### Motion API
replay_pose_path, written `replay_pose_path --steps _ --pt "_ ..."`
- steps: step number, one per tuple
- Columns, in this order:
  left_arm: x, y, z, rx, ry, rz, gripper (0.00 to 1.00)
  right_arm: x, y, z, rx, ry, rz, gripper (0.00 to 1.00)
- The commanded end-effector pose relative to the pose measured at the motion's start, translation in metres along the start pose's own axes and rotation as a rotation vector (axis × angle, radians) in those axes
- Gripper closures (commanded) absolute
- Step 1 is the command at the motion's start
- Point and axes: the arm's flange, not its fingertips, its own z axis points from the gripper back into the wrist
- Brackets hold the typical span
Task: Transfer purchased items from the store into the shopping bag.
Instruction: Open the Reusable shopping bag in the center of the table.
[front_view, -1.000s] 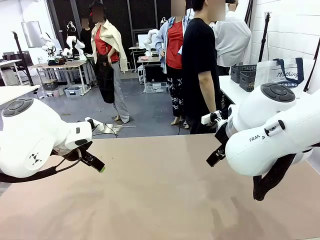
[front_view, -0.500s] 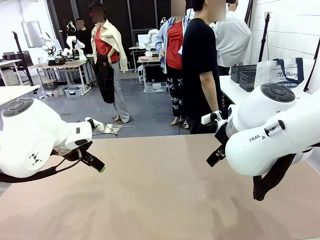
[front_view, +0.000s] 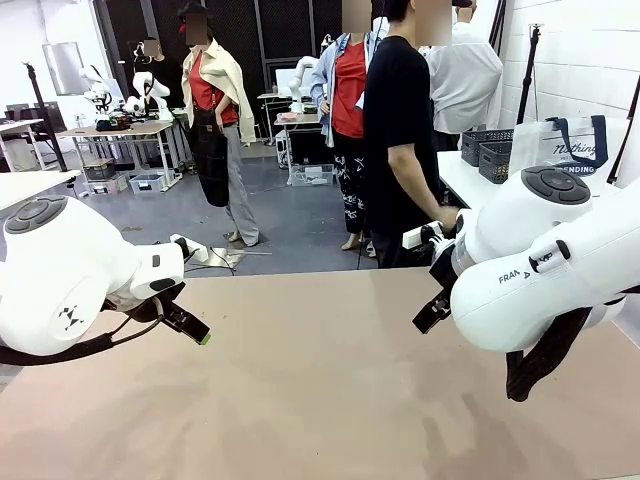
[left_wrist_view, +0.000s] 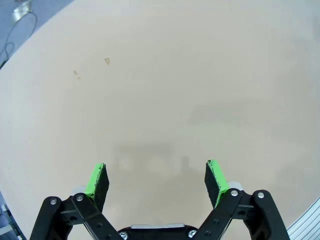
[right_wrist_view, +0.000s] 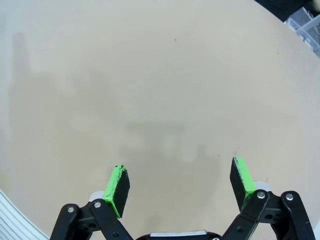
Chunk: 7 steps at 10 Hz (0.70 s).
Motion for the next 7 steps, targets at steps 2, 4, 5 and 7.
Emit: replay_pose_path --steps 2,4,5,7 --pt "-0.0003 0.001 0.0 0.001 0.0 0.002 0.0 0.0 0.0 0.0 0.0 0.0 0.0 0.0" --pt "-0.0003 0.001 0.0 0.001 0.0 0.002 0.0 0.0 0.0 0.0 0.0 0.0 0.0 0.0" --pt "-0.0003 0.001 0.0 0.001 0.0 0.002 0.0 0.0 0.0 0.0 0.0 0.0 0.0 0.0" --pt "-0.0003 0.001 0.0 0.001 0.0 0.002 0.0 0.0 0.0 0.0 0.0 0.0 0.0 0.0"
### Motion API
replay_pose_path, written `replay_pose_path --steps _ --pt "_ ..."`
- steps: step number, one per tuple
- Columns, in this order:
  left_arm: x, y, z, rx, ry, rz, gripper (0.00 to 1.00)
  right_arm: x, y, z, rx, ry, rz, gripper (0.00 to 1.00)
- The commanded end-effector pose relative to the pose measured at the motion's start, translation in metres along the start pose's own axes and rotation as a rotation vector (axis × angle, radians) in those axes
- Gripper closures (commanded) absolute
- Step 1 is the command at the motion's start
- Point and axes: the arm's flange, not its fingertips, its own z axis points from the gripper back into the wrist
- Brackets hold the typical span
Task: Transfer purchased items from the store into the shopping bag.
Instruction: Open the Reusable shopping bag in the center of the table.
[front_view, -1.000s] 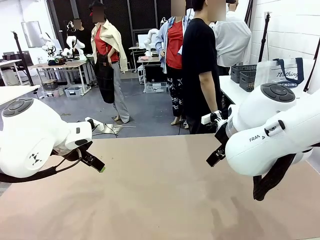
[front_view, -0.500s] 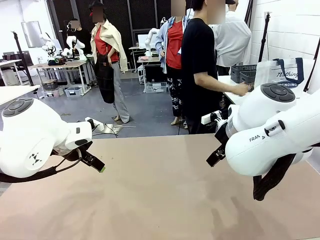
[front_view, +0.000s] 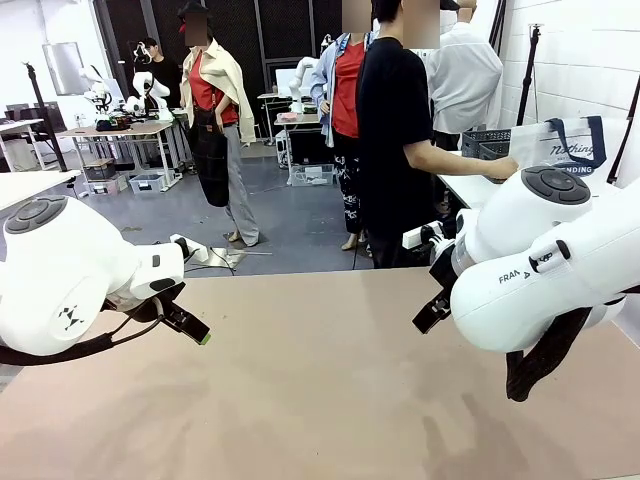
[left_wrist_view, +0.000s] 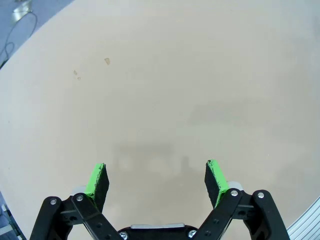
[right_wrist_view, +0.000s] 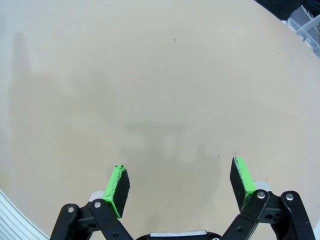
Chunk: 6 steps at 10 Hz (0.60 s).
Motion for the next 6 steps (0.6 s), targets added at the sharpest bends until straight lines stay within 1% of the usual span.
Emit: replay_pose_path --steps 1,6 --pt "-0.0003 0.001 0.0 0.001 0.0 0.002 0.0 0.0 0.0 0.0 0.0 0.0 0.0 0.0" --pt "-0.0003 0.001 0.0 0.001 0.0 0.002 0.0 0.0 0.0 0.0 0.0 0.0 0.0 0.0"
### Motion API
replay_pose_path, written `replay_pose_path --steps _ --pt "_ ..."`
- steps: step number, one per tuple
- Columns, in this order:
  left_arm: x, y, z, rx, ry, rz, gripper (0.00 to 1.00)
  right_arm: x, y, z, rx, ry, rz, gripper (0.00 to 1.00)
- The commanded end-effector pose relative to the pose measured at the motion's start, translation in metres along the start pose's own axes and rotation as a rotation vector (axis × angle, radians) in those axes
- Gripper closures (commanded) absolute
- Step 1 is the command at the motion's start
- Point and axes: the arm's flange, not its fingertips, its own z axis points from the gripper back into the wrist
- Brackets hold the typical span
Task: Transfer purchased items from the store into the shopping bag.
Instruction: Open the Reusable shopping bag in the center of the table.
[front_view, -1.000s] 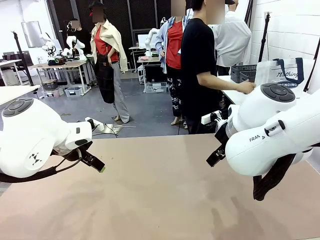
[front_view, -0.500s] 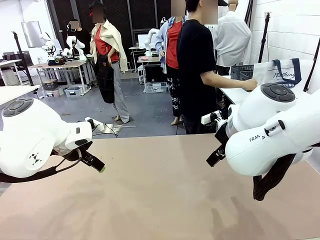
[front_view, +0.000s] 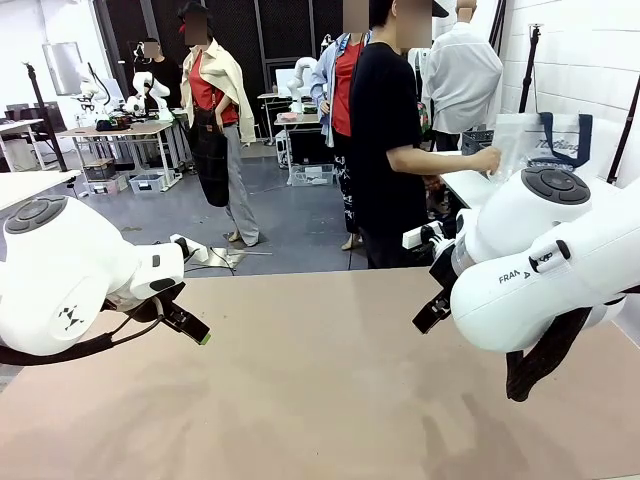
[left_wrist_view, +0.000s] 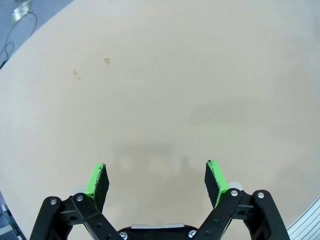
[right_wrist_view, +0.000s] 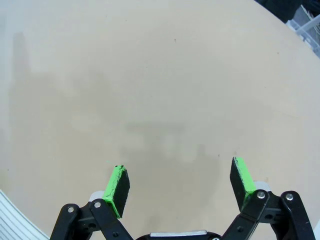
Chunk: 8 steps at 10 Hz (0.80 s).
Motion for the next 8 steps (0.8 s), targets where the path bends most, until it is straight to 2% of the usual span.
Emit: replay_pose_path --steps 1,8 --pt "-0.0003 0.001 0.0 0.001 0.0 0.002 0.0 0.0 0.0 0.0 0.0 0.0 0.0 0.0" --pt "-0.0003 0.001 0.0 0.001 0.0 0.002 0.0 0.0 0.0 0.0 0.0 0.0 0.0 0.0"
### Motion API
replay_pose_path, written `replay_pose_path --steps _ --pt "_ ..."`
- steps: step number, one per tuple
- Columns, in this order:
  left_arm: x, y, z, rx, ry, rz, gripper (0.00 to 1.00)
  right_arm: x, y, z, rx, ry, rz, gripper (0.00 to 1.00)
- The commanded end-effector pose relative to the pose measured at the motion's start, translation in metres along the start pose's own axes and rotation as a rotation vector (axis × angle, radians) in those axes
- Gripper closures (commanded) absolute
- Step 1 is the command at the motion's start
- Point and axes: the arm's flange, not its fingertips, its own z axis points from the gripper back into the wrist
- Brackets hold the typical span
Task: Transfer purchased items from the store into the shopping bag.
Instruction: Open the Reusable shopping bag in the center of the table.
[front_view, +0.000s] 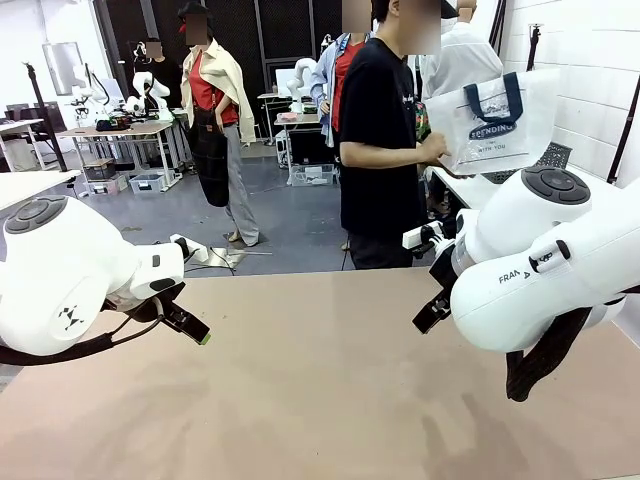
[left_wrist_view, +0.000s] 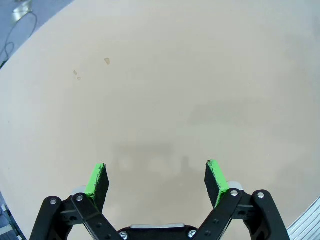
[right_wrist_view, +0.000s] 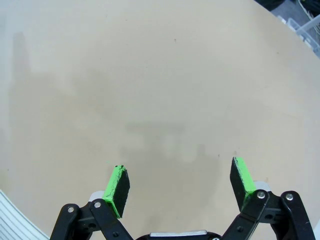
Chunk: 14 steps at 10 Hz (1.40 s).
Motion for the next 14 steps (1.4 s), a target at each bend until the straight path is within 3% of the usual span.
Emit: replay_pose_path --steps 1,14 --pt "-0.0003 0.001 0.0 0.001 0.0 0.002 0.0 0.0 0.0 0.0 0.0 0.0 0.0 0.0" --pt "-0.0003 0.001 0.0 0.001 0.0 0.002 0.0 0.0 0.0 0.0 0.0 0.0 0.0 0.0"
